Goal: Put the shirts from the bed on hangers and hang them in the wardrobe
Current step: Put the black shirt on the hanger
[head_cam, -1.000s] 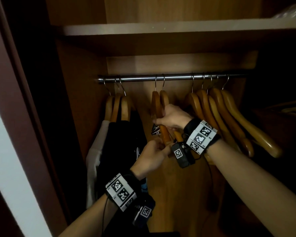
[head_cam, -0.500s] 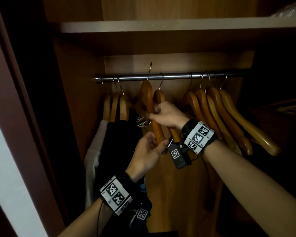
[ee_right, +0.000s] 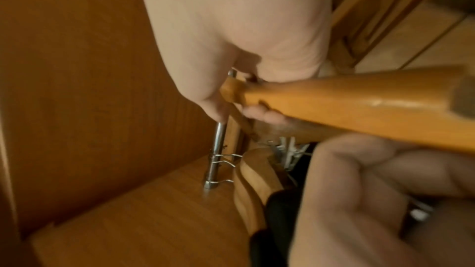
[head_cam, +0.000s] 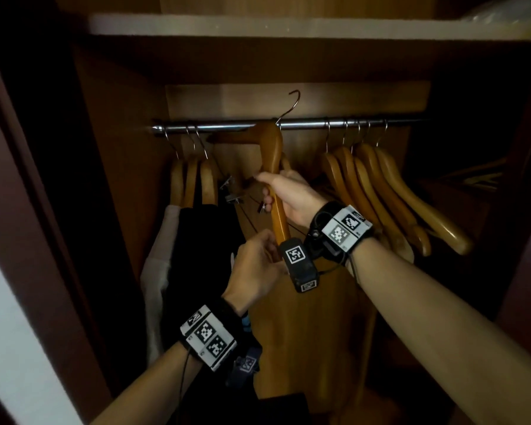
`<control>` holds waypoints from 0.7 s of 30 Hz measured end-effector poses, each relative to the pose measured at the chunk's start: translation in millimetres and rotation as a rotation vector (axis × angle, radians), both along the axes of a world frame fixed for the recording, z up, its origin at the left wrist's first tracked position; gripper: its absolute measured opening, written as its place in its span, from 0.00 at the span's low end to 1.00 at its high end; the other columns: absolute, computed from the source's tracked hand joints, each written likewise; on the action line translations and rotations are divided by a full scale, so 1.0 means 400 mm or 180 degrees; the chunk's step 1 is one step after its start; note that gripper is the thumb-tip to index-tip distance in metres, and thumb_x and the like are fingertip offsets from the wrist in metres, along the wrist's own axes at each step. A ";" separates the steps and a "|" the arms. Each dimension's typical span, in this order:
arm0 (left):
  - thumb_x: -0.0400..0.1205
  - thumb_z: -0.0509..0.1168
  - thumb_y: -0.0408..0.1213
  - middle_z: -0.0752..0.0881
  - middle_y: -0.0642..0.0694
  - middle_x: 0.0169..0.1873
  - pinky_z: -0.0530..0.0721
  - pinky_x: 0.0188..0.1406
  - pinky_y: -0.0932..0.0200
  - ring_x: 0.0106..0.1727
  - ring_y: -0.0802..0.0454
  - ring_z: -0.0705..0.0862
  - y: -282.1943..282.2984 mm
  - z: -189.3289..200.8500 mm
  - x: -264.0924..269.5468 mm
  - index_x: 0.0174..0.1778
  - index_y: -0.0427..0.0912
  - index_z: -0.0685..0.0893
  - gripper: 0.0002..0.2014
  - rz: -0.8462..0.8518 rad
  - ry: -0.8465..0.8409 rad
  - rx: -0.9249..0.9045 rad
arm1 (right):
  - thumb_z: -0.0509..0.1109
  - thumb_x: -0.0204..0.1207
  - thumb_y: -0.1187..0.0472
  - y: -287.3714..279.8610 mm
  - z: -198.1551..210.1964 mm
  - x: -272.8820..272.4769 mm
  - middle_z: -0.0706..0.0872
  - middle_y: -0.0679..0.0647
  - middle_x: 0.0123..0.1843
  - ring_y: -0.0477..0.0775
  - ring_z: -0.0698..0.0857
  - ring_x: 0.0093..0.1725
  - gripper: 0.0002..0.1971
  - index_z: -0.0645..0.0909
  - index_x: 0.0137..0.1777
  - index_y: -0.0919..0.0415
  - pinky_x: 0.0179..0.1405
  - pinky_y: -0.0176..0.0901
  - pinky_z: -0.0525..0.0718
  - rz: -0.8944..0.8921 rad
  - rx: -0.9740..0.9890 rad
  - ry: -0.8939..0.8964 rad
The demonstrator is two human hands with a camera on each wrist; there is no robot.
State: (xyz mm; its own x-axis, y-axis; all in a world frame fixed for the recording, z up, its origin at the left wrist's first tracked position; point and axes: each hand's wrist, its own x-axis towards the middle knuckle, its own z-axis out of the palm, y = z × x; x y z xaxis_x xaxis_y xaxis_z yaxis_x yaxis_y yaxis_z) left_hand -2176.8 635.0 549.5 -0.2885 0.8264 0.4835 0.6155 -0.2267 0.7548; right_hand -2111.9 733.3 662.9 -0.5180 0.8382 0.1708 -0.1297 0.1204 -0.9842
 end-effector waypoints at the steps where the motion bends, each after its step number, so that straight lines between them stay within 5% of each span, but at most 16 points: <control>1: 0.76 0.69 0.40 0.84 0.43 0.36 0.85 0.44 0.39 0.40 0.39 0.84 -0.007 -0.001 0.006 0.38 0.53 0.77 0.06 -0.0047 0.0052 -0.0041 | 0.75 0.86 0.59 -0.005 -0.007 0.004 0.78 0.51 0.31 0.47 0.75 0.27 0.06 0.82 0.55 0.60 0.27 0.41 0.76 -0.0044 0.0035 -0.0003; 2: 0.76 0.63 0.43 0.85 0.39 0.39 0.86 0.49 0.35 0.44 0.34 0.85 -0.014 -0.004 0.011 0.39 0.51 0.79 0.02 -0.0039 0.0182 -0.0053 | 0.75 0.86 0.58 -0.012 -0.014 0.010 0.78 0.50 0.31 0.47 0.75 0.26 0.06 0.81 0.54 0.59 0.26 0.41 0.75 -0.0063 0.0071 -0.0010; 4: 0.77 0.61 0.44 0.87 0.36 0.42 0.86 0.50 0.32 0.46 0.33 0.86 -0.028 -0.012 0.015 0.45 0.44 0.81 0.09 -0.0105 0.0466 -0.0139 | 0.75 0.86 0.57 -0.031 -0.026 0.024 0.77 0.48 0.29 0.47 0.73 0.25 0.07 0.81 0.52 0.57 0.25 0.41 0.73 -0.0104 0.0127 0.0003; 9: 0.87 0.68 0.39 0.88 0.51 0.43 0.86 0.43 0.37 0.42 0.48 0.88 -0.090 0.015 0.034 0.55 0.50 0.83 0.03 -0.0543 0.1218 -0.0252 | 0.73 0.87 0.55 -0.074 -0.060 0.094 0.74 0.47 0.27 0.45 0.71 0.21 0.07 0.80 0.51 0.57 0.20 0.39 0.70 -0.0441 0.0269 -0.0050; 16: 0.82 0.70 0.34 0.85 0.56 0.43 0.87 0.41 0.44 0.40 0.56 0.84 -0.155 0.104 0.119 0.58 0.51 0.81 0.11 0.0597 0.1123 0.0618 | 0.76 0.84 0.54 -0.143 -0.106 0.285 0.75 0.47 0.25 0.45 0.69 0.19 0.09 0.81 0.49 0.58 0.19 0.40 0.67 -0.0735 0.0284 -0.0109; 21: 0.78 0.75 0.32 0.80 0.44 0.63 0.87 0.58 0.48 0.61 0.48 0.81 -0.190 0.148 0.275 0.72 0.41 0.76 0.26 0.1070 0.1556 0.1116 | 0.77 0.83 0.50 -0.220 -0.139 0.501 0.77 0.47 0.26 0.46 0.72 0.22 0.14 0.85 0.54 0.62 0.21 0.41 0.68 -0.0776 0.0508 -0.0401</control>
State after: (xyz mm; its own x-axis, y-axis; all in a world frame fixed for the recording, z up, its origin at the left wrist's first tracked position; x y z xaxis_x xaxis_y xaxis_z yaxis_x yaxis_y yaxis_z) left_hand -2066.7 558.9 608.8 -0.1823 0.5012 0.8459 0.9463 -0.1441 0.2894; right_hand -1911.6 645.2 607.3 -0.3306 0.9079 0.2576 0.0436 0.2873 -0.9568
